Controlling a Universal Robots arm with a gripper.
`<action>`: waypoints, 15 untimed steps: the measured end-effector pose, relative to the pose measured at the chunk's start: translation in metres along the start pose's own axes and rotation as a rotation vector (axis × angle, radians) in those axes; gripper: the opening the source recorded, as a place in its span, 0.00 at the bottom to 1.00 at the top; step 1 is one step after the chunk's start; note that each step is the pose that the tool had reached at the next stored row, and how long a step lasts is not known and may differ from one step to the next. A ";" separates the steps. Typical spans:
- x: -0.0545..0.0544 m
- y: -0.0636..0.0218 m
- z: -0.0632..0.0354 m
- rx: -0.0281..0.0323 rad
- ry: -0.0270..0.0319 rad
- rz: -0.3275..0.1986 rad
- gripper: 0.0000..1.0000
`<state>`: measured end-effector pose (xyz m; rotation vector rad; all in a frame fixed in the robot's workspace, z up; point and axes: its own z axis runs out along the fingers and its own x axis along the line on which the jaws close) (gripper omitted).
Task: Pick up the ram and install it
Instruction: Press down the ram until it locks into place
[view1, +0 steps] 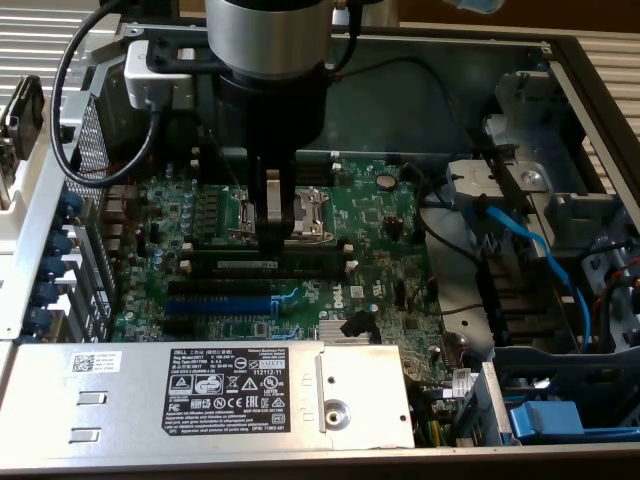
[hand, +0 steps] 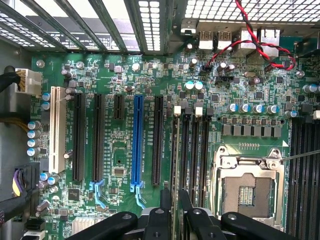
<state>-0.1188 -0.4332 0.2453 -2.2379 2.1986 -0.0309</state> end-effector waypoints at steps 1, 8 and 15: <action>0.000 0.0000 0.0000 0.0001 0.0000 0.000 0.21; 0.000 0.0000 0.0000 0.0000 -0.0001 0.000 0.19; 0.000 0.0000 0.0000 0.0000 0.0000 0.000 0.10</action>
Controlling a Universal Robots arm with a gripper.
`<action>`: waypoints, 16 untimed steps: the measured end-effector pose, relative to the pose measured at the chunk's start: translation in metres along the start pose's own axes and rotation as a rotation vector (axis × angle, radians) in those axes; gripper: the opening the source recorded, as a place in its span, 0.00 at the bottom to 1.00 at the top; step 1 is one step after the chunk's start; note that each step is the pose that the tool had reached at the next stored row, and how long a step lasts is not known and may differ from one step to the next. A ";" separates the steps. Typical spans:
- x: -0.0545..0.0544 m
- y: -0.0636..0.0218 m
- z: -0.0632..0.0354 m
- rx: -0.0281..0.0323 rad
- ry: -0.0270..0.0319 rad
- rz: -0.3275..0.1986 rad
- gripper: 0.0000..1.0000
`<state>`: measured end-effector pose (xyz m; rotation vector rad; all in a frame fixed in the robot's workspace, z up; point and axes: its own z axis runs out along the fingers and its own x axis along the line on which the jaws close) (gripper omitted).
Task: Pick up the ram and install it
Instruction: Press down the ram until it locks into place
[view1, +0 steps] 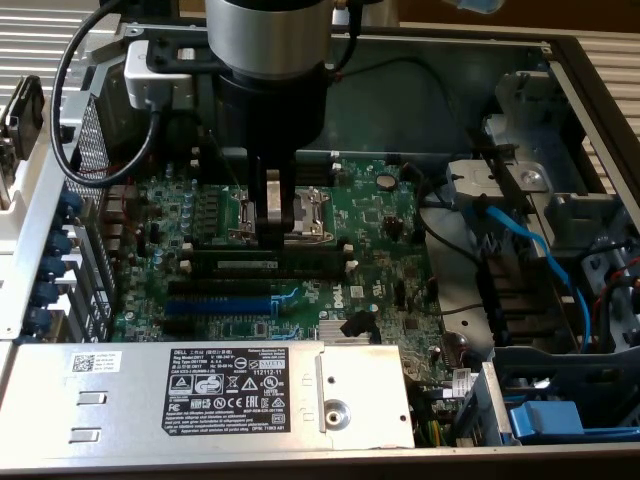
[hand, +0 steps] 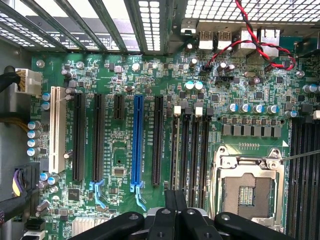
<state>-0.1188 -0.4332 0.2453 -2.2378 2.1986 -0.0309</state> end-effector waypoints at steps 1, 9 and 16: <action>0.000 0.0000 0.0000 0.0000 0.0000 0.000 0.10; 0.000 -0.0053 0.0004 -0.0001 0.0001 0.000 0.10; 0.000 -0.0055 0.0012 0.0003 -0.0003 0.000 0.10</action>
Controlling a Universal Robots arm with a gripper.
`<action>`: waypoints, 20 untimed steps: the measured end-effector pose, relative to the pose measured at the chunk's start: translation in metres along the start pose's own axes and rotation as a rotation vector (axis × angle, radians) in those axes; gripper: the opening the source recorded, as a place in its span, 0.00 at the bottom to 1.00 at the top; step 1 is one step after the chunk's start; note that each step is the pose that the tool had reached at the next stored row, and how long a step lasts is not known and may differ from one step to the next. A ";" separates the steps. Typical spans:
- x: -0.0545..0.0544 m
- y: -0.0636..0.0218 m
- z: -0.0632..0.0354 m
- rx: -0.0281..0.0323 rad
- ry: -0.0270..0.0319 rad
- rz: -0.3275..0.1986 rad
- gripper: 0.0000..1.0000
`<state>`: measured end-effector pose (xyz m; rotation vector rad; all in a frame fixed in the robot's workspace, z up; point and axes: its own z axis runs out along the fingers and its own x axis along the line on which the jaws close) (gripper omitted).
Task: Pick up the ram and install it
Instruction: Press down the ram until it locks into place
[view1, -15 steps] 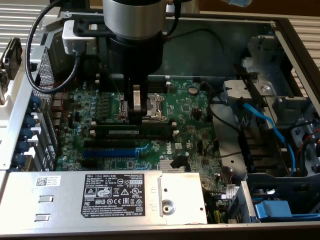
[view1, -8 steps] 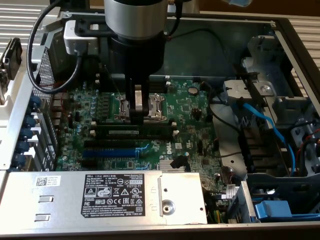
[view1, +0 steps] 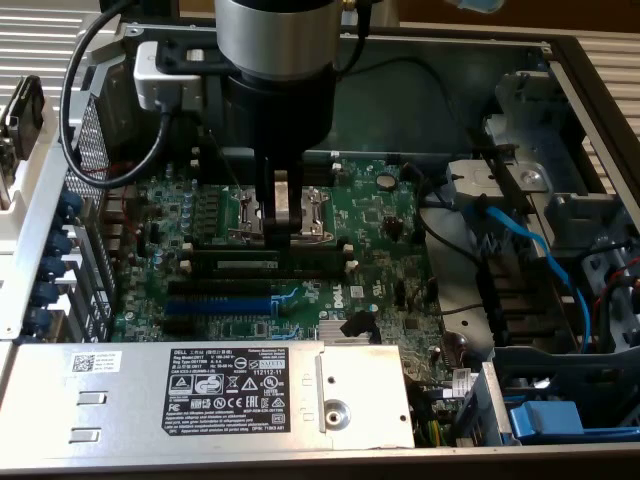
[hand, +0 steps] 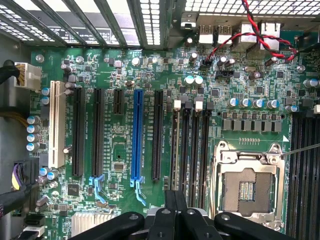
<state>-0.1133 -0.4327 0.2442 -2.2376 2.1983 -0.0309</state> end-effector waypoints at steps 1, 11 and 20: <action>0.000 0.0000 0.0002 0.0000 0.0000 0.000 0.10; -0.002 0.0001 0.0048 0.0002 -0.0027 0.000 0.10; -0.003 -0.0003 0.0099 0.0003 -0.0080 0.000 0.10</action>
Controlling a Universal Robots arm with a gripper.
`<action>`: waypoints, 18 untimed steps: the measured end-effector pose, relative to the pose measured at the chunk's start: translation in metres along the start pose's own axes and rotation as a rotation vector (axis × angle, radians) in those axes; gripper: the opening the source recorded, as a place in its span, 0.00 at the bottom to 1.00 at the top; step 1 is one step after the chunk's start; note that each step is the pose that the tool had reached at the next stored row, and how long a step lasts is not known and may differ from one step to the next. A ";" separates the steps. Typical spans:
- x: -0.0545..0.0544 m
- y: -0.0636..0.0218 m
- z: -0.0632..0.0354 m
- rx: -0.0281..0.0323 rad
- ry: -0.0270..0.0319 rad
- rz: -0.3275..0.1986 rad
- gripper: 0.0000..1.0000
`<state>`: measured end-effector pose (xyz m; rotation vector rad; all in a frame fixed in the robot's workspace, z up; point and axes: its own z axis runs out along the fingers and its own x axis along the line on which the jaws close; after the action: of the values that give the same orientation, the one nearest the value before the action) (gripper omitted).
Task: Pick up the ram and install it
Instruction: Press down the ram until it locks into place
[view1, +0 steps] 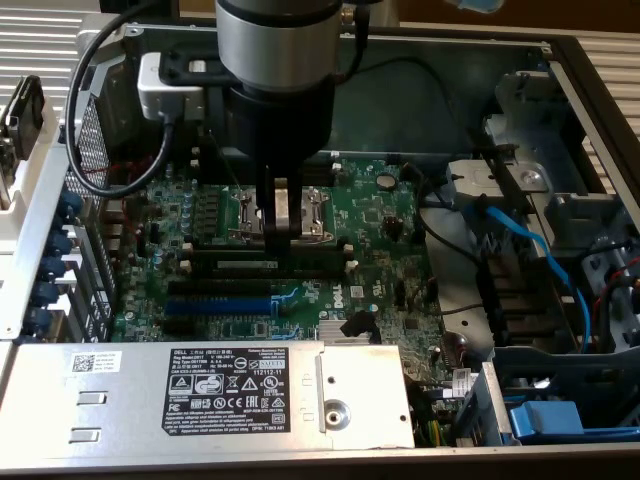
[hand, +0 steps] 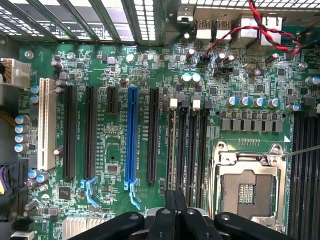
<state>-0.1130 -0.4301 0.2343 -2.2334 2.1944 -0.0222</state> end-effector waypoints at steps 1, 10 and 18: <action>0.000 0.0000 0.0005 0.0000 -0.0009 0.000 0.10; 0.000 0.0001 0.0059 0.0003 -0.0100 0.000 0.10; 0.000 0.0002 0.0086 0.0000 -0.0135 0.000 0.10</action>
<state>-0.1130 -0.4301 0.2257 -2.2265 2.1880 -0.0071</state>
